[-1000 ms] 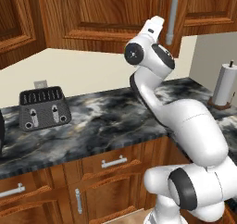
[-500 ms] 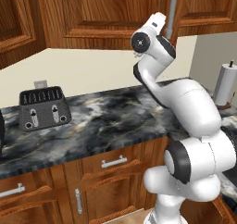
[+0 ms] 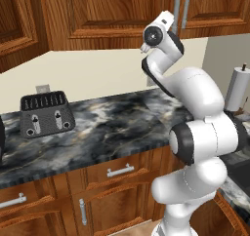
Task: Close all open cabinet doors.
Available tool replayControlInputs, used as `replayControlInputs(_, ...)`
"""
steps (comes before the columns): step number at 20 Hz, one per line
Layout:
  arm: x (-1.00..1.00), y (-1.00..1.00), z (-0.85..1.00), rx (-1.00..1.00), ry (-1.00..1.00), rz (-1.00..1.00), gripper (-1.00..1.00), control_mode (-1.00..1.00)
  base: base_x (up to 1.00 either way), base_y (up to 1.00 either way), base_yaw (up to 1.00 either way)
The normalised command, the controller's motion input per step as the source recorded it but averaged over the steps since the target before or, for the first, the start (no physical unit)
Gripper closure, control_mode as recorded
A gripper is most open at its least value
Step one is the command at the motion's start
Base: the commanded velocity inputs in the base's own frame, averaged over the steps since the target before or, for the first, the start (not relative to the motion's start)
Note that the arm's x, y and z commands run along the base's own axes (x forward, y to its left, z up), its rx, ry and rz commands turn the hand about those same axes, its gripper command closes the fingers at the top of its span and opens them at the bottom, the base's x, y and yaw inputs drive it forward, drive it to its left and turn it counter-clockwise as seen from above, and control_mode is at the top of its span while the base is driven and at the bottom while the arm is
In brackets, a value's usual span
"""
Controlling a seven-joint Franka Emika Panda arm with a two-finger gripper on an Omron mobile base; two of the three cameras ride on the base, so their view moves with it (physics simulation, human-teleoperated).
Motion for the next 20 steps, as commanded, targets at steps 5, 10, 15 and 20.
replayControlInputs(5,0.68,0.01,0.0,0.08,0.0,0.08,-1.0,-1.0,0.0,0.0,0.0)
replayControlInputs(10,0.56,0.13,0.0,0.06,0.0,0.06,-1.0,-1.0,0.0,0.0,0.0)
replayControlInputs(15,0.5,0.28,0.0,0.05,0.0,0.03,-1.0,-1.0,0.0,0.0,0.0)
replayControlInputs(20,0.51,0.33,0.0,0.03,0.0,0.03,-1.0,-1.0,0.0,0.0,0.0)
